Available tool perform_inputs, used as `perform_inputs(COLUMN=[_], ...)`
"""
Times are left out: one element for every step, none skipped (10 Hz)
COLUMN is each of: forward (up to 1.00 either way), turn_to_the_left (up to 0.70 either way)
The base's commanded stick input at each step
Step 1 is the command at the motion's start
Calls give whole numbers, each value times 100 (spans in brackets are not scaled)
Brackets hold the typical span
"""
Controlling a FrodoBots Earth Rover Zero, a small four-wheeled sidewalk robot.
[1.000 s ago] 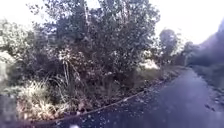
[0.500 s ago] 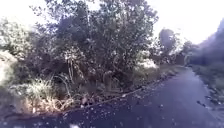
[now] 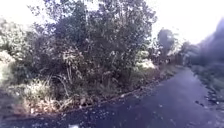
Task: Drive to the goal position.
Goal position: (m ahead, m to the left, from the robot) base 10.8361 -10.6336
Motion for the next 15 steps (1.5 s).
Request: perform_inputs(forward=[50, 50, 50, 50, 50, 50, 49, 36, 23, 4, 3, 3, 3, -50, -50], turn_to_the_left=[-50, -50, -50, -50, -50, -50, -48, -25, -2, 0, 0, 0, 0, 48, 49])
